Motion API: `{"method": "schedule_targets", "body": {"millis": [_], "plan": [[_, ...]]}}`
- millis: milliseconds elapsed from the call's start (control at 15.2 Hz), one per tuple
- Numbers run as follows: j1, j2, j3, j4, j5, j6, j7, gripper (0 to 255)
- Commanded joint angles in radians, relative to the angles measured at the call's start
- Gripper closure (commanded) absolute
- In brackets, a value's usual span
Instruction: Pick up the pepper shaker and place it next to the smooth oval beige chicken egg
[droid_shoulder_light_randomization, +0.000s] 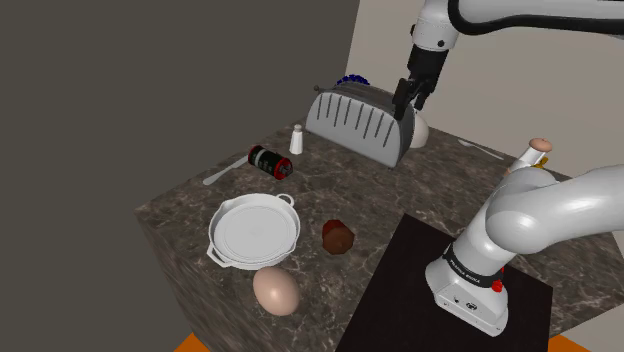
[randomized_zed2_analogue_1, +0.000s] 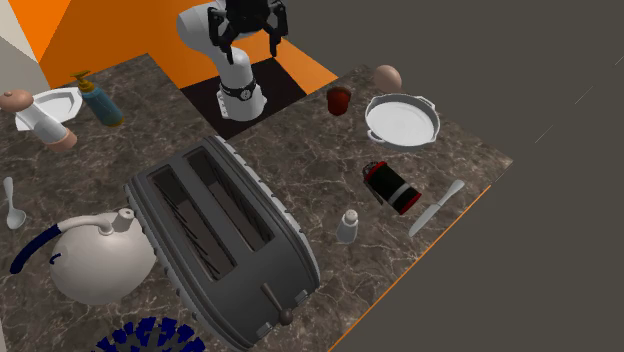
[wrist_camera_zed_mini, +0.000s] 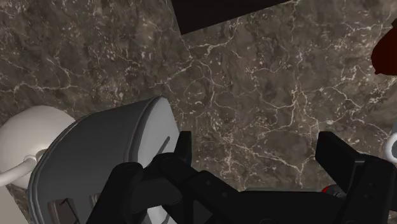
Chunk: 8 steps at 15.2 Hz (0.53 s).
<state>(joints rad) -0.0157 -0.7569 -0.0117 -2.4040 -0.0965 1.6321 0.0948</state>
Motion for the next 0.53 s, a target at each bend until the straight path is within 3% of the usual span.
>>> {"method": "schedule_targets", "body": {"millis": [0,462], "plan": [[0.0,0.0,0.0,0.0,0.0,0.0,0.0,0],[0.005,0.232,0.002,0.038,0.028,0.218,0.045,0]]}}
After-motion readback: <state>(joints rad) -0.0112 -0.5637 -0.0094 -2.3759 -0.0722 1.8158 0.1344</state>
